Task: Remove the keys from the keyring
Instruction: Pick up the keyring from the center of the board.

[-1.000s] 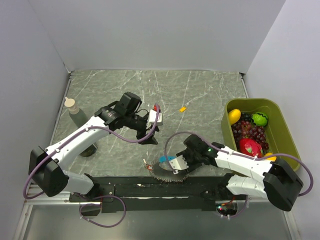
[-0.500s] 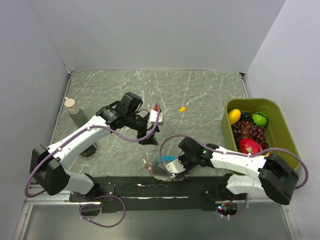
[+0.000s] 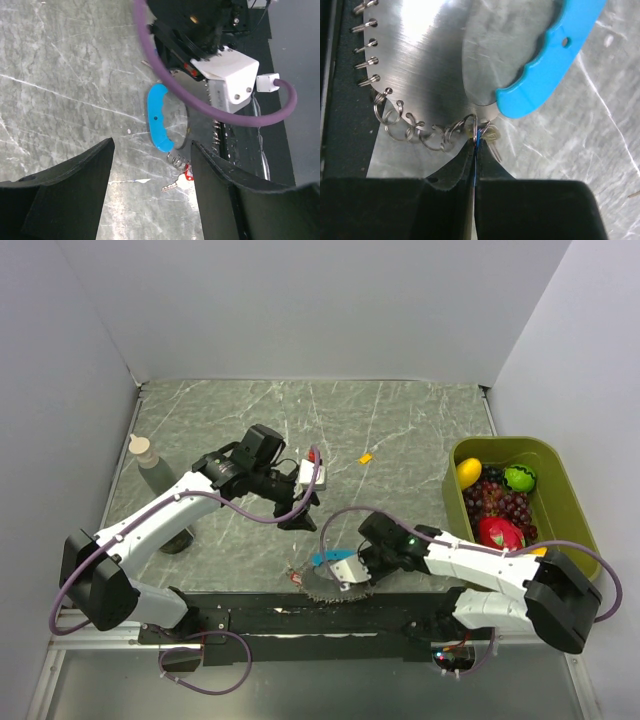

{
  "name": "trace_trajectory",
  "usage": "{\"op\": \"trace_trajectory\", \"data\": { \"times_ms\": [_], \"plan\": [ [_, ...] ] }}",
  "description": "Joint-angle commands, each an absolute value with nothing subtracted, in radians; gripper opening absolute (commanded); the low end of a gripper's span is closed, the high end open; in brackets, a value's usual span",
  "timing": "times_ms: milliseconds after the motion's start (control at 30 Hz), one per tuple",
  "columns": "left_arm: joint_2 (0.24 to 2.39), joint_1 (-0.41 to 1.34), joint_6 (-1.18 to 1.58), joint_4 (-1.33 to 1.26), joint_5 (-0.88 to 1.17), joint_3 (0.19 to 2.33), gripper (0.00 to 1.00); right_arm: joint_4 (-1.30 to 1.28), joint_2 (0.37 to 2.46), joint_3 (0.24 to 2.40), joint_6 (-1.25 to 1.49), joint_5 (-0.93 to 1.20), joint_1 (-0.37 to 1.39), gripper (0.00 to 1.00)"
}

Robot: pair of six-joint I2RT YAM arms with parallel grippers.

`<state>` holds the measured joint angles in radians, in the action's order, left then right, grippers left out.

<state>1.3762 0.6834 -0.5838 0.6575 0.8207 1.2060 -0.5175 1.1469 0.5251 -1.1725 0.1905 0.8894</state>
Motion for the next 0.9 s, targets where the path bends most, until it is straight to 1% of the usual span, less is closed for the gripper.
{"op": "trace_trajectory", "data": {
  "times_ms": [0, 67, 100, 200, 333, 467, 567, 700, 767, 867],
  "plan": [
    [1.35, 0.68, -0.606, 0.67, 0.89, 1.255, 0.68, -0.616, 1.112, 0.681, -1.103, 0.312, 0.812, 0.0],
    [1.347, 0.68, -0.614, 0.675, 0.9, 1.268, 0.68, -0.667, 1.101, 0.754, -1.091, 0.374, 0.767, 0.0],
    [1.345, 0.68, -0.621, 0.683, 0.907, 1.273, 0.68, -0.682, 1.089, 0.779, -1.085, 0.455, 0.723, 0.0],
    [1.358, 0.678, -0.649, 0.71, 0.94, 1.302, 0.68, -0.745, 1.083, 0.876, -1.063, 0.576, 0.669, 0.0],
    [1.396, 0.68, -0.67, 0.752, 0.995, 1.353, 0.68, -0.795, 1.088, 0.991, -1.031, 0.662, 0.634, 0.0],
    [1.414, 0.681, -0.644, 0.736, 1.058, 1.397, 0.68, -0.804, 1.107, 1.055, -0.971, 0.716, 0.632, 0.0],
    [1.422, 0.698, -0.611, 0.712, 1.069, 1.414, 0.65, -0.827, 1.132, 1.11, -0.924, 0.755, 0.63, 0.0],
    [1.428, 0.73, -0.591, 0.703, 1.046, 1.411, 0.53, -0.796, 1.127, 1.132, -0.835, 0.793, 0.62, 0.0],
    [1.427, 0.744, -0.583, 0.692, 1.043, 1.398, 0.5, -0.775, 1.131, 1.143, -0.802, 0.817, 0.614, 0.0],
    [1.414, 0.747, -0.575, 0.678, 1.055, 1.381, 0.36, -0.753, 1.137, 1.158, -0.743, 0.839, 0.598, 0.0]
  ]
}}
